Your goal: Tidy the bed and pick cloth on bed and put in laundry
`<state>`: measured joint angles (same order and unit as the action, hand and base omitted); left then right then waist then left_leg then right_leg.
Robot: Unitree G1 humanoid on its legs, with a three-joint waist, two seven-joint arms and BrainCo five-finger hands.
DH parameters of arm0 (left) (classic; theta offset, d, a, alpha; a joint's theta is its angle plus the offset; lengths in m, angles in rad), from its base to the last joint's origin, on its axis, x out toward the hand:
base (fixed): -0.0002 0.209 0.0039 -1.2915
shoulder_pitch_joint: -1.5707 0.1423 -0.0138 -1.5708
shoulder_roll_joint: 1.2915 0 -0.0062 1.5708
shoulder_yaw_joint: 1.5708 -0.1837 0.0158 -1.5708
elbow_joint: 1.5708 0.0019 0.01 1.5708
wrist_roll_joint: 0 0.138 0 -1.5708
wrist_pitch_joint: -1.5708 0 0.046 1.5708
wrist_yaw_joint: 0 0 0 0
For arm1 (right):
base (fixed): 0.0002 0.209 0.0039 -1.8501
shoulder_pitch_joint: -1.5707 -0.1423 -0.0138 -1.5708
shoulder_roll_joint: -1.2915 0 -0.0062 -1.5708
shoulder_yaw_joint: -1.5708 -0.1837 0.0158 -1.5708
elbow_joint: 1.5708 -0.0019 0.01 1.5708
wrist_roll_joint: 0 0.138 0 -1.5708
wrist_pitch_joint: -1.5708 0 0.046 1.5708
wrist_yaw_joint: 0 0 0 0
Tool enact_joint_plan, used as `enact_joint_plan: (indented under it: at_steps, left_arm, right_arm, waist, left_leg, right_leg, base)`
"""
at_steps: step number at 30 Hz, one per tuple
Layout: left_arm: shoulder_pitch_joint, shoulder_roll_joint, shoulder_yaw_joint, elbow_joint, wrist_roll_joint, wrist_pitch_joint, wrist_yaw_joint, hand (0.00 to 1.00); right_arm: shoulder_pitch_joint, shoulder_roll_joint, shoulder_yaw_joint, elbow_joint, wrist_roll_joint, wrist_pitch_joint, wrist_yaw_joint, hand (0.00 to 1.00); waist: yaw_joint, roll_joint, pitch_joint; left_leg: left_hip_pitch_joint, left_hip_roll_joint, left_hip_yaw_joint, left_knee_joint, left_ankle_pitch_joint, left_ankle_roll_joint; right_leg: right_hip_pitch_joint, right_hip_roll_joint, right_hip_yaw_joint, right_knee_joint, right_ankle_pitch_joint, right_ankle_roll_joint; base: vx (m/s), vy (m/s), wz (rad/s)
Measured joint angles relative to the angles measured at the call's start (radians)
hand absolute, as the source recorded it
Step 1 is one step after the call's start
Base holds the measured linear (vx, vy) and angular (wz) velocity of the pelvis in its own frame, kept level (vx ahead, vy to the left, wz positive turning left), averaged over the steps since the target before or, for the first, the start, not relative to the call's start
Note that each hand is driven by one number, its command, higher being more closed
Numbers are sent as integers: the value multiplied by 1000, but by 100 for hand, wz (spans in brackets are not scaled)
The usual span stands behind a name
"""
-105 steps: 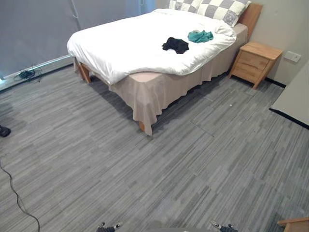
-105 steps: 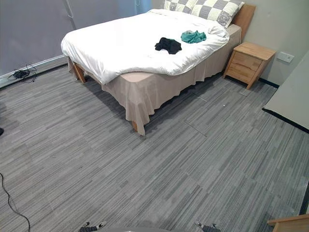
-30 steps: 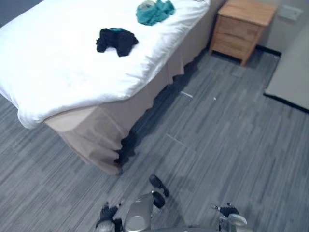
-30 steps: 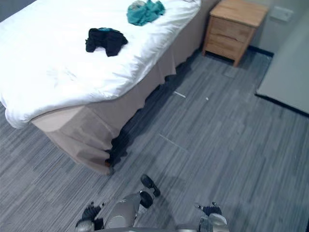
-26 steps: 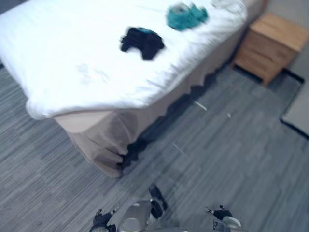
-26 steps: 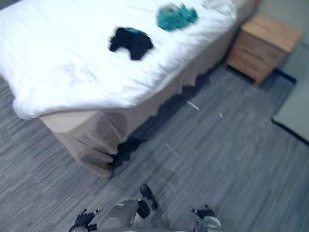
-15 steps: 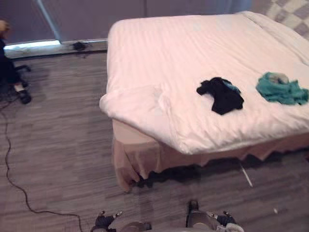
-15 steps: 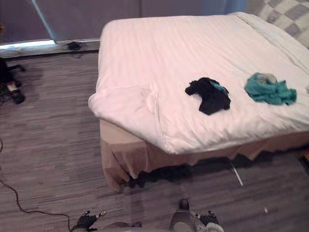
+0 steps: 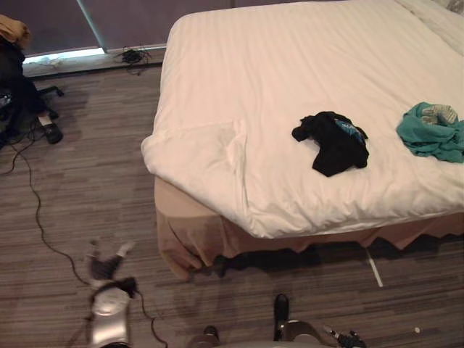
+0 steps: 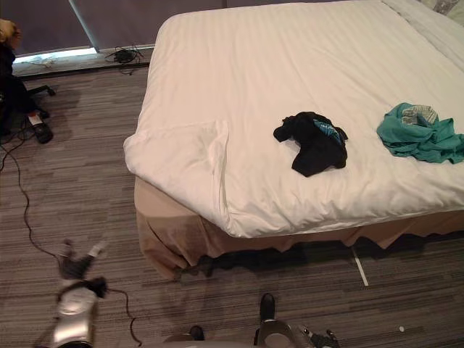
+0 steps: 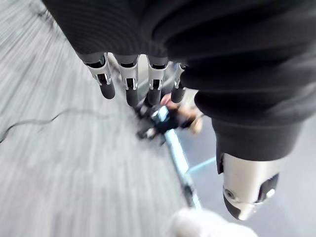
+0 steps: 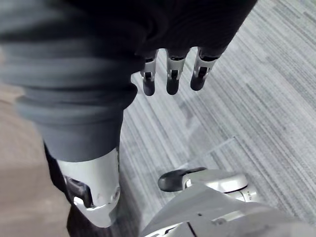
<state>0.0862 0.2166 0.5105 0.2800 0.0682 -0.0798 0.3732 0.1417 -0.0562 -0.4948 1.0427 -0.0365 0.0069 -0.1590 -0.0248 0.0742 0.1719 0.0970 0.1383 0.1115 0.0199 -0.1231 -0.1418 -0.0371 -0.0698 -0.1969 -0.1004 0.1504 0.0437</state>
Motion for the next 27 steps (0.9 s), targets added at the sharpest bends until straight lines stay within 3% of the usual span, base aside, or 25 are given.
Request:
enact_joint_plan:
  at_steps: [4, 10, 13, 16, 17, 21, 22, 27]
  left_arm:
    - [-36, 15, 7, -101, -17, -16, 28, 0]
    - [-201, 95, -100, -111, -3, -16, 40, 0]
    - [-388, 148, -201, -67, 28, -14, 49, 0]
    - [-574, 203, -294, 36, 65, -10, 51, 0]
    - [-653, 223, -328, 87, 81, 2, 54, 0]
    - [-858, 248, -420, 237, 112, 34, 58, 0]
    - [-905, 274, -457, 283, 131, 39, 57, 100]
    - [-1055, 331, -544, 525, 219, 82, 33, 100]
  right_arm:
    - [32, -1, 0, -11, 0, 1, 2, 0]
    - [13, -6, 2, -57, 9, -4, 7, 0]
    - [-20, -13, 3, -66, 20, -4, 6, 0]
    - [-65, -16, 28, -69, 36, -6, 4, 0]
    - [-81, -17, 48, -81, 41, -10, 2, 0]
    - [-101, -17, 89, -92, 66, -32, -15, 0]
    - [-103, -15, 107, -103, 70, -36, -16, 0]
    - [-108, -6, 152, -126, 80, -49, -38, 0]
  waist:
    - [12, 24, -4]
    - [-14, 20, 4]
    - [-21, 5, 44]
    - [-56, -10, 98]
    - [-73, -17, 122]
    - [-84, -27, 190]
    - [-93, -31, 204]
    - [-107, -47, 257]
  left_leg:
    - [-3, -1, 2, -3, -1, 1]
    - [-69, -3, 37, 8, 0, -1]
    - [-131, -8, 78, 30, 12, 1]
    - [-186, -12, 110, 44, 12, 1]
    - [-210, -14, 126, 53, 12, 1]
    - [-247, -11, 152, 62, 11, 2]
    - [-264, -11, 164, 69, 10, 3]
    - [-288, -10, 193, 94, 4, 8]
  right_leg:
    - [0, 1, -3, -1, 2, 1]
    - [-82, 4, 31, 0, 28, -5]
    - [-162, 4, 74, 0, 60, -12]
    - [-231, 2, 115, 1, 83, -15]
    - [-261, 2, 131, 1, 93, -17]
    - [-311, 5, 167, 1, 107, -11]
    - [-329, 5, 173, 1, 111, -11]
    - [-358, 5, 198, 1, 120, -7]
  base:
    - [-48, -11, 1]
    - [-52, -19, -16]
    - [-46, -19, -39]
    - [-35, -20, -35]
    - [-21, -21, -36]
    - [-23, -1, -23]
    - [-22, 24, -9]
    - [-11, 36, -9]
